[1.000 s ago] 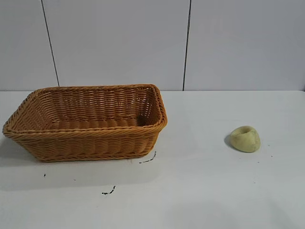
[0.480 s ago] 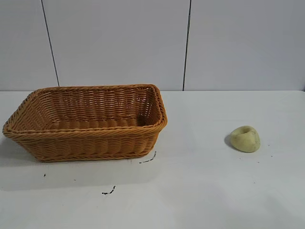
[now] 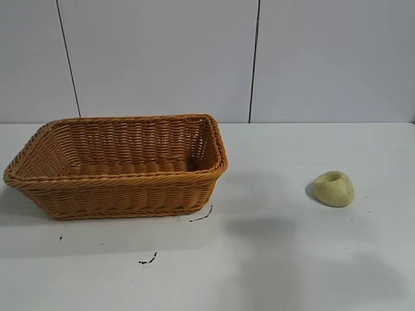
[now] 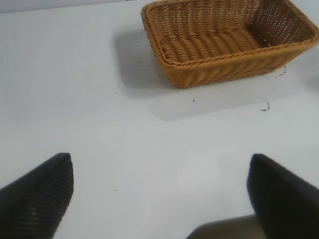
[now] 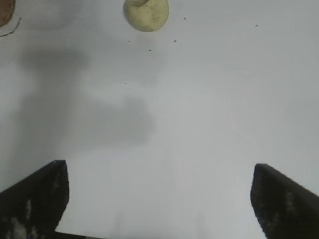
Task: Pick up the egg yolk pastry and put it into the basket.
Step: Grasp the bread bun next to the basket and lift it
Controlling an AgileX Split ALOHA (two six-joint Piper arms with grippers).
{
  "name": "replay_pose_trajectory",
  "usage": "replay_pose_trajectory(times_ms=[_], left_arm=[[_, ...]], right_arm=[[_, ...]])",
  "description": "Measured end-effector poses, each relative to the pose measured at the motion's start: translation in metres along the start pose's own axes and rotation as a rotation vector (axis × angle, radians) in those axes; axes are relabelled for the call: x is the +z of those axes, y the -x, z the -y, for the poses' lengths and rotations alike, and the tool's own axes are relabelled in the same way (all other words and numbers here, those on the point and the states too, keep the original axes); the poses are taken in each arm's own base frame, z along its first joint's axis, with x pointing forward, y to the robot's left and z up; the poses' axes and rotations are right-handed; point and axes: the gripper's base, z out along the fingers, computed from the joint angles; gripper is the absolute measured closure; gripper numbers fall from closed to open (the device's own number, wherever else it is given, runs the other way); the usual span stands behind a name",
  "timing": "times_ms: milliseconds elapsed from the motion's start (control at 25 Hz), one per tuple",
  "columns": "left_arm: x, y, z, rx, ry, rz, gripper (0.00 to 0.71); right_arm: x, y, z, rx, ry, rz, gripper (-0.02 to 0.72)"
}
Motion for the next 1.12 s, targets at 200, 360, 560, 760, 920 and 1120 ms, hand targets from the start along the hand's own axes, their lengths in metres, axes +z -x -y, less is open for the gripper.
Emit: replay_pose_trajectory(times_ms=[200, 360, 560, 760, 920, 1120], left_arm=[[0.000, 0.000, 0.000, 0.000, 0.000, 0.000, 0.015], [0.000, 0.000, 0.000, 0.000, 0.000, 0.000, 0.015], [0.000, 0.000, 0.000, 0.000, 0.000, 0.000, 0.015], [0.000, 0.000, 0.000, 0.000, 0.000, 0.000, 0.015], [0.000, 0.000, 0.000, 0.000, 0.000, 0.000, 0.015], [0.000, 0.000, 0.000, 0.000, 0.000, 0.000, 0.015]], right_arm=[[0.039, 0.046, 0.006, -0.003, 0.001, -0.059, 0.014], [0.060, 0.077, 0.008, -0.004, 0.005, -0.060, 0.014], [0.080, 0.100, -0.017, -0.072, 0.022, -0.060, 0.014], [0.105, 0.108, -0.035, -0.116, 0.032, -0.073, 0.014], [0.130, 0.109, -0.034, -0.118, 0.024, -0.094, 0.014], [0.165, 0.102, -0.031, -0.113, 0.022, -0.166, 0.014]])
